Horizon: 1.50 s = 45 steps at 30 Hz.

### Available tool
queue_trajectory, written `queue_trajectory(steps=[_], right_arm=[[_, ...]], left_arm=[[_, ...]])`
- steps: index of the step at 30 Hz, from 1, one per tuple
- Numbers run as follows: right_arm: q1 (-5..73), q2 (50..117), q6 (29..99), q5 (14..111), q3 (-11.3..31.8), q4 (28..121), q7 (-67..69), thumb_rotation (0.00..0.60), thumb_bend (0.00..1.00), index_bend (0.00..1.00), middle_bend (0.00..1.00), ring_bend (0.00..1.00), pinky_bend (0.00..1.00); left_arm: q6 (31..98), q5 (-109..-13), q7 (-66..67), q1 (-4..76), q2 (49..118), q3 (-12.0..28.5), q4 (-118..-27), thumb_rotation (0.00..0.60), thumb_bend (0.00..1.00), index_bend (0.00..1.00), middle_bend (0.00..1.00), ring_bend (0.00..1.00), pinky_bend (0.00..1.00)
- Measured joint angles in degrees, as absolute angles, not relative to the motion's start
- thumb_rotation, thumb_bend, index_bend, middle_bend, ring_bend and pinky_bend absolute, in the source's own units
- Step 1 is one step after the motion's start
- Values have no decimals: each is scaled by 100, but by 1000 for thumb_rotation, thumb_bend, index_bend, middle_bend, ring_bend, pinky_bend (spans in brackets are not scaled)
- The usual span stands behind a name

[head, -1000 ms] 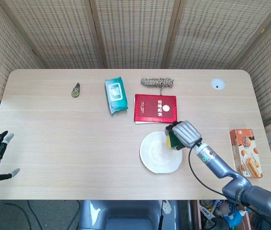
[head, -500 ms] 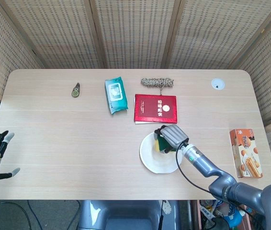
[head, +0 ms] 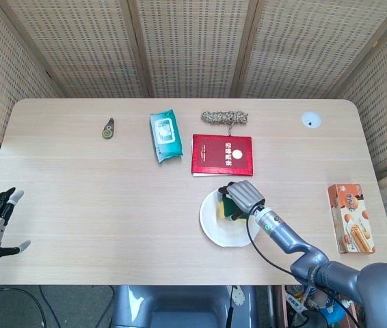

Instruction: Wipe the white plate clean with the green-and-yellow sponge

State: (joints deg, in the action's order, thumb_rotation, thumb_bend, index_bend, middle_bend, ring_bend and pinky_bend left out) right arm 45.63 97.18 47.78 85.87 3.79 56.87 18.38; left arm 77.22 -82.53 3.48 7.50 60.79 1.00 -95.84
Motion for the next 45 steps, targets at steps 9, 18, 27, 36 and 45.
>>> queue_trajectory(steps=[9,18,27,36,45], right_arm=[[4487,9805,4741,8566,289,5505,2191,600,215,477,552,360,519],[4384,9891,4768,8590,191,5271,2613,600,216,478,552,360,521],[4291,9864,5235,8692,243,5251,2990,600,236,478,552,360,522],[4019,9483,5833,8704,381,5625,3542,600,277,487,557,360,522],[3902,9657,5682,8646,266,5362,3770,600,277,487,557,360,522]], left_arm=[[7745,-8262,350,743,6079,87,-9597,600,0,0,0,0,0],[7730,-8276,353,753,6084,63,-9598,600,0,0,0,0,0],[7754,-8298,331,746,6084,48,-9595,600,0,0,0,0,0],[7758,-8359,321,752,6077,18,-9597,600,0,0,0,0,0],[7793,-8409,363,746,6089,-3,-9622,600,0,0,0,0,0]])
